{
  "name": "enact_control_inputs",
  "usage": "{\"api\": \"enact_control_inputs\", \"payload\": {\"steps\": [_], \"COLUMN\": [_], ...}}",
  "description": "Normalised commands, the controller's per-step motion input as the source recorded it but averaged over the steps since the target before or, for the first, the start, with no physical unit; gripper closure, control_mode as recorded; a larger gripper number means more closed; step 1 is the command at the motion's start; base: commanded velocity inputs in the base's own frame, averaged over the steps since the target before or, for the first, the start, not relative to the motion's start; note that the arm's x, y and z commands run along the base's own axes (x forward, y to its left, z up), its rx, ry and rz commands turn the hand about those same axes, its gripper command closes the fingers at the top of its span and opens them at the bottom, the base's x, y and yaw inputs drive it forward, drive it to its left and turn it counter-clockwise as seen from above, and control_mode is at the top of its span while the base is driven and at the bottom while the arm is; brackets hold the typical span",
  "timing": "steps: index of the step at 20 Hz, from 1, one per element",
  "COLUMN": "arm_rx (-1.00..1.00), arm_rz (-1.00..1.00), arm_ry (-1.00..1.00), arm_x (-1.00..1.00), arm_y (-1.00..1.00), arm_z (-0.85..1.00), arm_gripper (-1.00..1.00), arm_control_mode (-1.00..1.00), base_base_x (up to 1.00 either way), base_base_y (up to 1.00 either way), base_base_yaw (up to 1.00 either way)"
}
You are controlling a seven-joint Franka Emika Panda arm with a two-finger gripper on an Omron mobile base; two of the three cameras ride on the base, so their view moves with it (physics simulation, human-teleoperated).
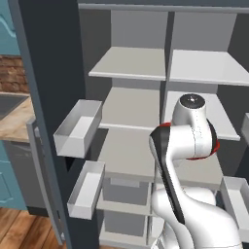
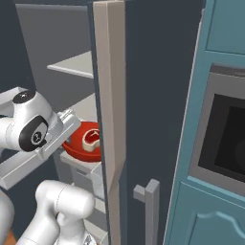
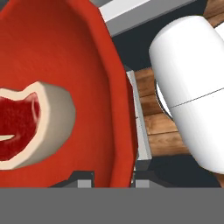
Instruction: Place one of the steaks on the plate and the other in the bowl. Then place the bowl in the fridge.
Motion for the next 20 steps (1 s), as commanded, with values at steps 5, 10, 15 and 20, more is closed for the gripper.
{"api": "enact_control_inputs", "payload": {"steps": [5,10,15,20], "arm_rx": [0.0,0.0,0.0,0.0], "arm_rz": [0.03,0.07,0.01,0.0], "arm_ry": [-0.02,-0.1,-0.08,0.0], "arm_x": [0.12,0.13,0.04,0.33], "arm_y": [-0.06,-0.52,-0.55,-0.3], "arm_z": [0.0,0.0,0.0,0.0], "arm_gripper": [1.0,1.0,1.0,1.0], "arm_control_mode": [-1.0,-1.0,-1.0,-1.0], "base_base_x": [0.19,0.0,0.0,0.0], "base_base_y": [-0.08,0.0,0.0,0.0], "base_base_yaw": [0.05,0.0,0.0,0.0]}}
